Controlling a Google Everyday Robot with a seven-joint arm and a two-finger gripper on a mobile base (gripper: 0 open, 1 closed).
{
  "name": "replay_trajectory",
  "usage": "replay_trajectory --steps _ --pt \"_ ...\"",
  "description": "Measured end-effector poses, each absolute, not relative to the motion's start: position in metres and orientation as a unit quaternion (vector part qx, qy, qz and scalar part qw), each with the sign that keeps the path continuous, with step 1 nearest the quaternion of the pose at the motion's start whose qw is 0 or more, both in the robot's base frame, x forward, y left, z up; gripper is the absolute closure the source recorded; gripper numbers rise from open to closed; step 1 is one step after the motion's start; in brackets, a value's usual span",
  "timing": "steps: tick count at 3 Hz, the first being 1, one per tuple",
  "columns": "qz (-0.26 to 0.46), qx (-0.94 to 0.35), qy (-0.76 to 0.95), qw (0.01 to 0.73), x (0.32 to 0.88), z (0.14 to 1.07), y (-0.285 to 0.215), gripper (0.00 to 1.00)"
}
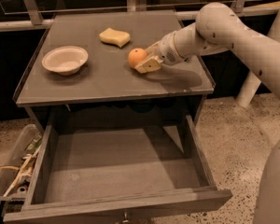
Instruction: Pick orange from top drawer and place on counter
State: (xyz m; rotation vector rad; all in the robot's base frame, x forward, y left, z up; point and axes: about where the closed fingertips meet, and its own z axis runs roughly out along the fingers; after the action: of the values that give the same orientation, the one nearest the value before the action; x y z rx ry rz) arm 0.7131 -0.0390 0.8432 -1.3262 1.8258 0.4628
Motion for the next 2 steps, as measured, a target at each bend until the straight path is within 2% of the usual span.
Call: replay_trajectory --steps 2 --pt "0.184 -0.526 0.724 0.407 0.7131 0.8432 -0.0389 0.36"
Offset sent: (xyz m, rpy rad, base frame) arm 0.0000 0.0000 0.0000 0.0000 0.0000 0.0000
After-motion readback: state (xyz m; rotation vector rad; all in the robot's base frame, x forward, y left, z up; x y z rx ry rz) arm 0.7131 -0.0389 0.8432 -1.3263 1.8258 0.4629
